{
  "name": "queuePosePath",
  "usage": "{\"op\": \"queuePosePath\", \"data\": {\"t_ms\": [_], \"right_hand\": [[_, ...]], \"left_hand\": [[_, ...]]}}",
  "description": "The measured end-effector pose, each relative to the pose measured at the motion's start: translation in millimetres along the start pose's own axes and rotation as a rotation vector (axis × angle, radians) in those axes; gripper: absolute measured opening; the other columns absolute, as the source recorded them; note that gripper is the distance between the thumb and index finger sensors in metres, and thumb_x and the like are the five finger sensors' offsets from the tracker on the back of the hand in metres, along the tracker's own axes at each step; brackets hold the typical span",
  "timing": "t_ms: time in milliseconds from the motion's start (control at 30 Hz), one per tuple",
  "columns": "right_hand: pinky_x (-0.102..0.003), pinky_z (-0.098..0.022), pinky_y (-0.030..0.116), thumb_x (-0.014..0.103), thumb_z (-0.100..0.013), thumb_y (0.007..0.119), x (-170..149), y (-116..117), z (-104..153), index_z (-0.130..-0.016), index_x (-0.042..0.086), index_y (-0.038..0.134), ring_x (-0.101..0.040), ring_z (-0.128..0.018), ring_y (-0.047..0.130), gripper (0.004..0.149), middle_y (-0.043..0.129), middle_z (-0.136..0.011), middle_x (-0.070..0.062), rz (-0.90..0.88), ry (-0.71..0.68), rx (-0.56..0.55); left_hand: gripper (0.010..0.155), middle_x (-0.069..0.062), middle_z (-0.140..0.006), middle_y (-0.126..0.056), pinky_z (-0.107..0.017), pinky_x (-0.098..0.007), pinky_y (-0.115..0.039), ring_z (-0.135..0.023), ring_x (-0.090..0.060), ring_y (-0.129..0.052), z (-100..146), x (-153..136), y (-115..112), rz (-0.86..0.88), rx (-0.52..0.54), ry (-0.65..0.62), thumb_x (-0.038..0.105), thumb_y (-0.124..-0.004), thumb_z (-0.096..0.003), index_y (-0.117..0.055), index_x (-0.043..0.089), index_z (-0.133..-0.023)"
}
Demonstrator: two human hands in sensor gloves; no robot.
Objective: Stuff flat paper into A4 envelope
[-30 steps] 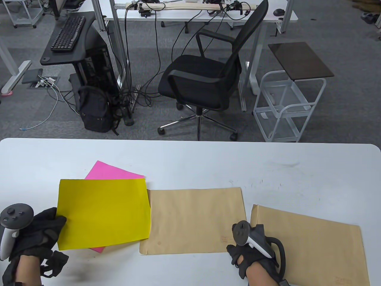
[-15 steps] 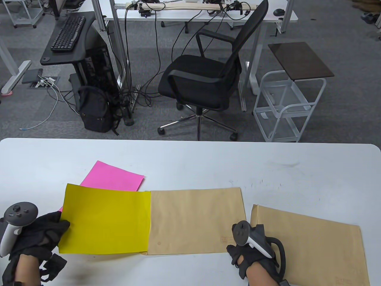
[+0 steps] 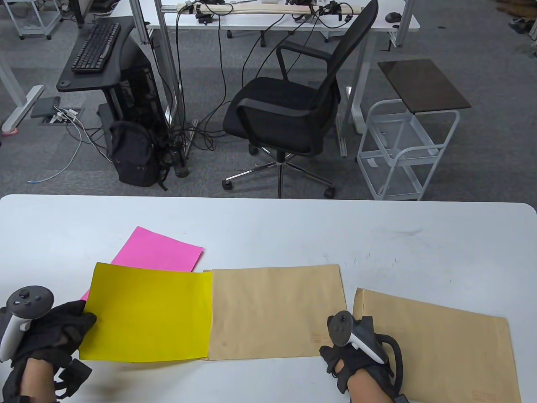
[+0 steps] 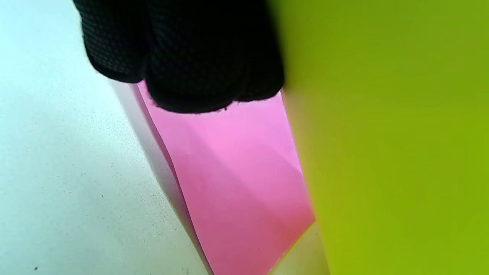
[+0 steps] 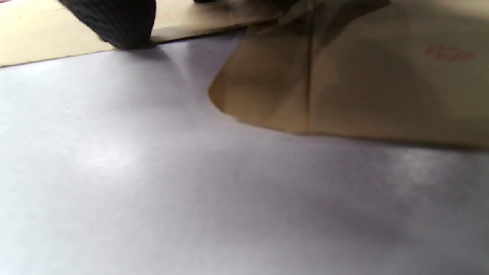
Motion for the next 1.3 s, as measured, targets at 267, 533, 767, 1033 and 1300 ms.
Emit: {"op": "queuePosePath", "data": {"t_ms": [267, 533, 767, 1033, 1300], "right_hand": [[-0.066, -0.071, 0.047, 0.061, -0.050, 0.073, -0.2, 0.3, 0.2, -0.110, 0.039, 0.037, -0.035, -0.108, 0.040, 0.073, 0.027, -0.112, 0.004, 0.000, -0.001, 0.004], [-0.066, -0.071, 0.047, 0.062, -0.050, 0.073, -0.3, 0.4, 0.2, -0.110, 0.039, 0.037, -0.035, -0.108, 0.039, 0.073, 0.027, -0.112, 0.005, -0.001, -0.001, 0.010], [-0.066, -0.071, 0.047, 0.061, -0.050, 0.073, -0.3, 0.6, 0.1, -0.110, 0.039, 0.037, -0.035, -0.108, 0.039, 0.073, 0.026, -0.112, 0.005, 0.000, -0.003, 0.013], [-0.067, -0.071, 0.046, 0.061, -0.050, 0.074, -0.4, 0.3, 0.2, -0.110, 0.040, 0.038, -0.035, -0.108, 0.038, 0.073, 0.023, -0.112, 0.003, -0.004, -0.001, 0.012], [-0.067, -0.071, 0.046, 0.061, -0.049, 0.075, -0.4, 0.0, 0.0, -0.109, 0.042, 0.039, -0.036, -0.107, 0.040, 0.072, 0.028, -0.111, 0.000, -0.005, 0.001, 0.014]], "left_hand": [[0.043, 0.005, -0.060, -0.104, -0.054, -0.048, -0.091, -0.034, -0.017, -0.110, -1.3, -0.6, -4.3, 0.003, -0.018, 0.003, 0.033, -0.084, -0.0436, -0.091, 0.022, -0.084], [0.042, 0.005, -0.060, -0.104, -0.054, -0.048, -0.091, -0.035, -0.018, -0.110, -1.5, -4.2, -3.9, -0.011, -0.024, 0.014, 0.032, -0.084, -0.0433, -0.092, 0.024, -0.084], [0.042, 0.006, -0.061, -0.104, -0.055, -0.048, -0.091, -0.036, -0.017, -0.110, -2.8, -2.5, -8.7, -0.023, -0.027, 0.019, 0.033, -0.084, -0.0436, -0.091, 0.025, -0.085], [0.043, 0.007, -0.062, -0.103, -0.056, -0.048, -0.090, -0.037, -0.017, -0.110, -5.4, 2.7, -15.5, -0.035, -0.015, 0.014, 0.033, -0.083, -0.0439, -0.089, 0.024, -0.085], [0.043, 0.008, -0.062, -0.103, -0.057, -0.048, -0.090, -0.038, -0.017, -0.110, -7.9, 9.0, -24.1, -0.051, -0.019, 0.005, 0.033, -0.083, -0.0441, -0.089, 0.025, -0.086]]}}
Point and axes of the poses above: the tracker on the back of each hand, its own x axis roughly to the thumb side, its own z axis roughly from the fingertips to the wrist, y = z × x, the point moved 5 cm from there along -z, roughly from the wrist to the fingertips
